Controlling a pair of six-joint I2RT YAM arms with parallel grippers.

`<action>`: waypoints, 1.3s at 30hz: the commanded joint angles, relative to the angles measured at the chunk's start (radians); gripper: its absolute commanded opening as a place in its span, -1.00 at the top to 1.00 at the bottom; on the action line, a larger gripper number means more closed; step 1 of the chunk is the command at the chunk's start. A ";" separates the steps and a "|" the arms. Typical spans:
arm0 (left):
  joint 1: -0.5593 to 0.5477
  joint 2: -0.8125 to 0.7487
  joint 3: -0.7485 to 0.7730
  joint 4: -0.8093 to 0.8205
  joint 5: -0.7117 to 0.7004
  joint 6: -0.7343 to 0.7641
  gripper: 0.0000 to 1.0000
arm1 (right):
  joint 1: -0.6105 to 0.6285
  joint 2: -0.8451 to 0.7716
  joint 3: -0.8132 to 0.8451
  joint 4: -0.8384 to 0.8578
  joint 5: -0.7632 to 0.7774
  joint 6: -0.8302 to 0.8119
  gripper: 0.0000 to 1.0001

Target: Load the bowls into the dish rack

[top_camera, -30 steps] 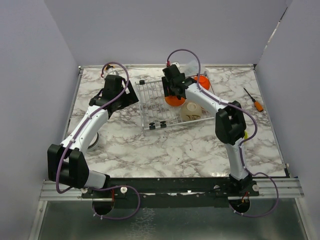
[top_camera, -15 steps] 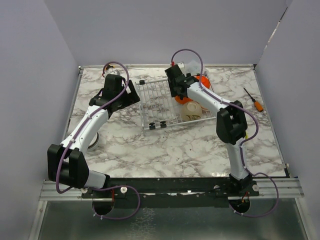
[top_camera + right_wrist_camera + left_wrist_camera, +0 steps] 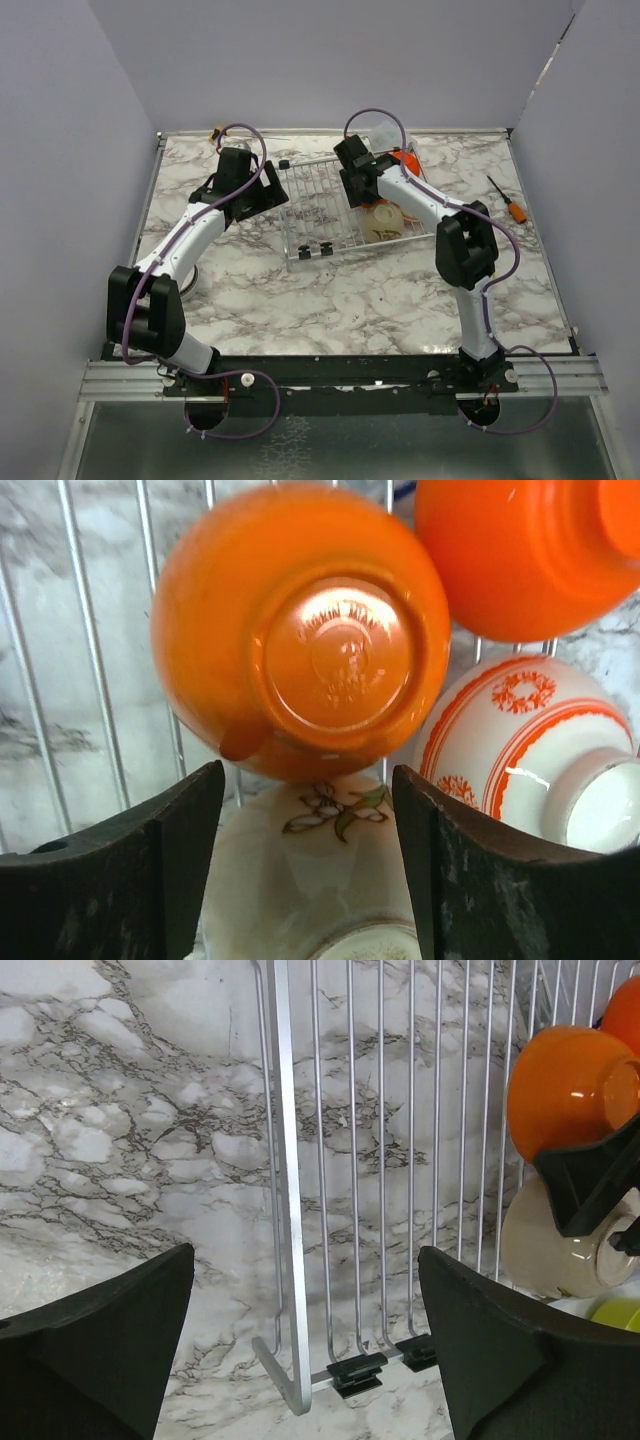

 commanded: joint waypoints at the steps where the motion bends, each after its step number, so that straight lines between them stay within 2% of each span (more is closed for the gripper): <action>1: 0.007 -0.015 0.018 0.041 0.030 -0.002 -0.87 | -0.014 -0.035 -0.004 -0.142 -0.057 0.007 -0.38; 5: 0.007 -0.064 -0.019 0.068 0.027 -0.017 -0.87 | -0.014 -0.087 -0.019 -0.104 -0.063 0.003 -0.41; 10: 0.006 -0.171 -0.089 0.080 -0.005 0.000 -0.87 | -0.014 -0.141 -0.027 0.048 -0.108 -0.021 -0.70; 15: 0.006 -0.279 -0.156 0.091 -0.017 0.023 -0.89 | -0.024 -0.118 -0.074 0.262 -0.116 -0.040 -0.75; 20: 0.007 -0.325 -0.182 0.100 0.005 -0.001 -0.89 | -0.048 0.012 0.035 0.323 -0.103 -0.073 -0.69; 24: 0.007 -0.342 -0.209 0.112 0.025 0.011 -0.89 | -0.050 0.057 0.063 0.327 -0.067 -0.090 -0.59; 32: 0.007 -0.337 -0.246 0.124 0.022 0.044 -0.89 | -0.051 -0.014 -0.086 0.342 -0.031 -0.113 -0.37; 39: 0.007 -0.343 -0.262 0.123 0.030 0.049 -0.89 | -0.051 -0.069 -0.138 0.197 -0.062 -0.102 -0.28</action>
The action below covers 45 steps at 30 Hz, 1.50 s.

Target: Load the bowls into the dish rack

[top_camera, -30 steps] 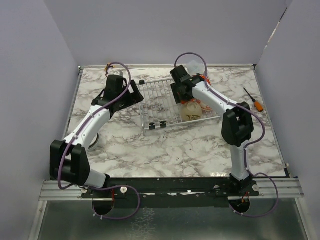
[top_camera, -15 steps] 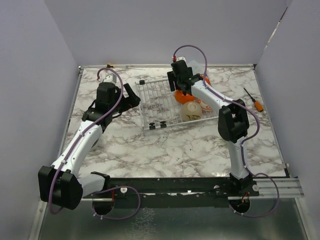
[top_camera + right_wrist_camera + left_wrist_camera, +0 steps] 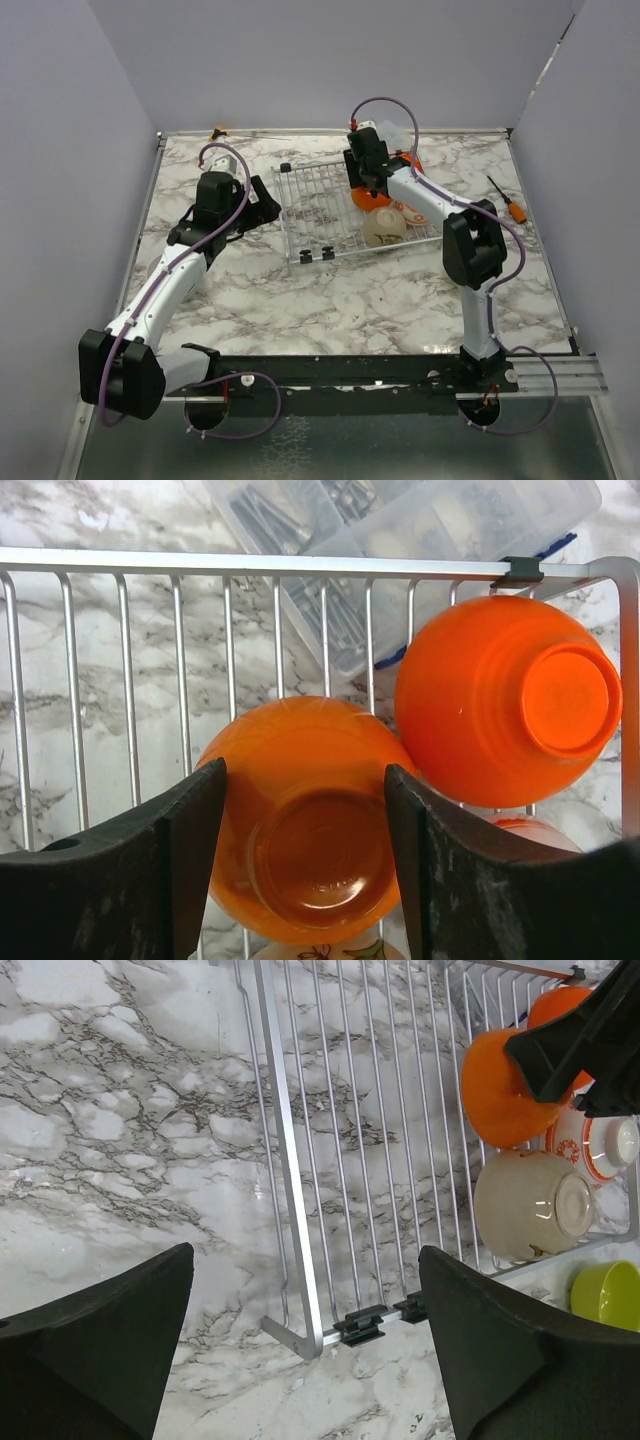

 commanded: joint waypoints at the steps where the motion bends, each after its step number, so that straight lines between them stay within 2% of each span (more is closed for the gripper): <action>1: 0.006 -0.016 -0.019 0.015 0.025 0.012 -0.89 | 0.001 -0.056 -0.042 -0.197 -0.007 0.007 -0.27; 7: 0.007 -0.015 -0.009 0.016 0.028 0.010 -0.90 | -0.003 -0.069 -0.013 -0.249 -0.033 0.008 -0.29; 14: 0.006 0.000 -0.022 0.027 0.029 0.005 -0.90 | -0.015 -0.040 0.103 -0.268 -0.130 0.057 -0.49; 20: 0.007 0.003 -0.041 0.033 0.030 0.012 -0.89 | -0.015 -0.055 0.171 -0.394 -0.114 0.124 -0.57; 24: 0.007 -0.009 -0.040 0.032 0.025 0.018 -0.90 | -0.016 -0.202 0.043 -0.364 -0.062 0.162 -0.59; 30: 0.006 -0.033 -0.026 0.034 0.015 0.031 -0.89 | -0.026 -0.515 -0.255 -0.310 0.160 0.246 -0.64; 34: 0.006 -0.035 -0.025 0.033 0.019 0.049 -0.90 | -0.075 -0.688 -0.439 -0.333 0.230 0.338 -0.64; 36: 0.006 -0.035 -0.031 0.032 0.015 0.057 -0.89 | -0.125 -0.766 -0.526 -0.362 0.234 0.402 -0.62; 41: 0.006 -0.043 -0.049 0.033 0.001 0.065 -0.89 | -0.258 -0.936 -0.747 -0.362 0.163 0.506 -0.22; 45: 0.005 -0.036 -0.064 0.032 -0.024 0.062 -0.89 | -0.315 -1.006 -0.868 -0.346 0.064 0.554 -0.17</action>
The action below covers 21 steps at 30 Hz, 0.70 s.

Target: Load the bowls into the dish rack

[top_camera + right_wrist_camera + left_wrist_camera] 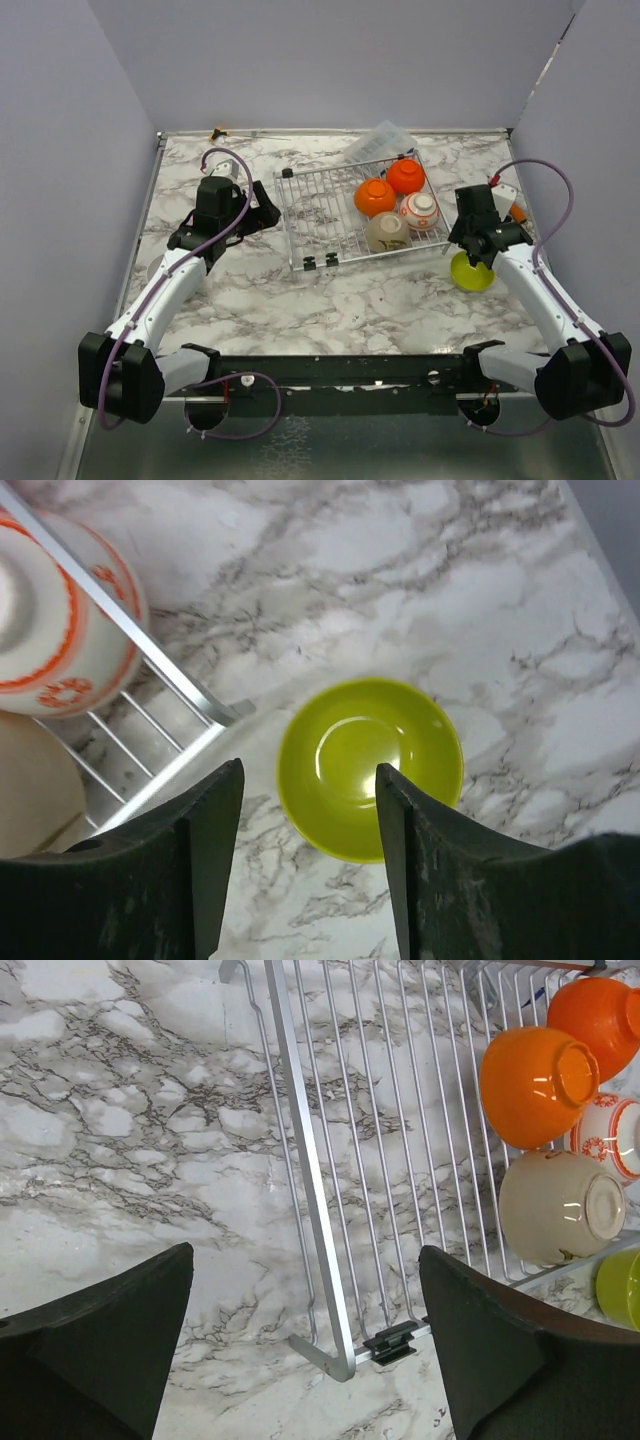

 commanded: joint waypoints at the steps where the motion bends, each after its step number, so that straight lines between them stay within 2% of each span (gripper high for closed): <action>1: 0.006 -0.015 -0.024 0.009 -0.036 0.016 -0.90 | -0.039 -0.059 -0.109 0.005 -0.109 0.104 -0.18; 7: 0.005 -0.016 -0.036 0.009 -0.041 0.019 -0.89 | -0.047 -0.028 -0.190 0.052 -0.272 0.107 -0.18; 15: 0.005 -0.004 -0.048 0.010 -0.048 0.017 -0.89 | -0.047 -0.016 -0.270 0.112 -0.289 0.109 -0.15; 17: 0.005 -0.001 -0.046 0.009 -0.047 0.017 -0.89 | -0.047 0.014 -0.271 0.135 -0.281 0.105 -0.09; 20: 0.007 -0.004 -0.050 0.011 -0.048 0.021 -0.90 | -0.047 0.081 -0.245 0.132 -0.254 0.084 0.17; 21: 0.006 -0.004 -0.053 0.011 -0.047 0.023 -0.90 | -0.047 0.098 -0.231 0.125 -0.242 0.076 0.19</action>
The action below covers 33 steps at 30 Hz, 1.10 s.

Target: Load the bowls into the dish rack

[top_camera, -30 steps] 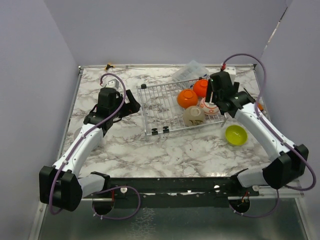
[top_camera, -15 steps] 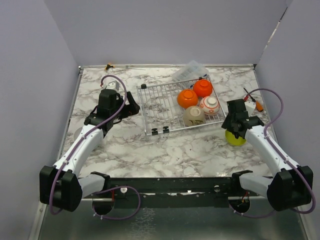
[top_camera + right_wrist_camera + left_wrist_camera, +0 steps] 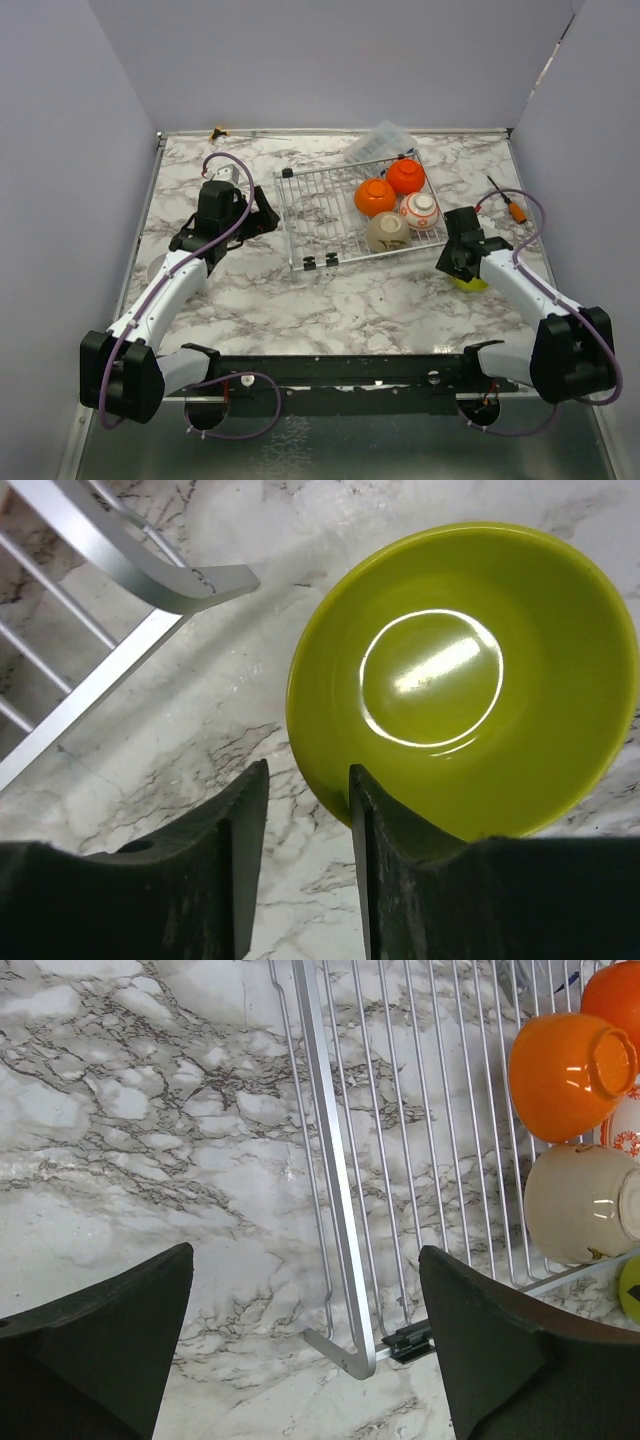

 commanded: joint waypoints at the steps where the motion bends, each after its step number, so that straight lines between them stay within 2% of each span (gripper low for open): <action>1: 0.005 -0.003 -0.018 0.010 -0.019 0.018 -0.89 | -0.004 0.080 0.040 0.021 0.028 -0.026 0.20; 4: 0.006 -0.003 -0.020 0.016 -0.008 0.022 -0.90 | -0.004 0.095 0.050 0.027 0.047 -0.046 0.22; 6: 0.006 -0.004 -0.020 0.019 -0.007 0.023 -0.89 | -0.004 0.094 0.055 0.026 0.056 -0.055 0.32; 12: 0.005 -0.005 -0.027 0.024 -0.002 0.020 -0.89 | -0.004 0.081 0.074 0.008 0.097 -0.076 0.96; 13: 0.005 -0.004 -0.026 0.025 -0.002 0.019 -0.89 | -0.004 0.076 0.075 0.006 0.100 -0.077 0.98; 27: 0.006 -0.013 -0.019 0.032 -0.010 0.020 -0.90 | -0.004 -0.152 0.197 -0.026 0.042 -0.064 0.99; 30: 0.006 -0.019 -0.023 0.032 -0.013 0.022 -0.90 | -0.003 -0.191 0.247 0.022 -0.044 -0.067 0.99; 33: 0.007 -0.025 -0.029 0.032 -0.016 0.021 -0.89 | 0.003 -0.205 0.276 0.132 -0.222 -0.102 0.99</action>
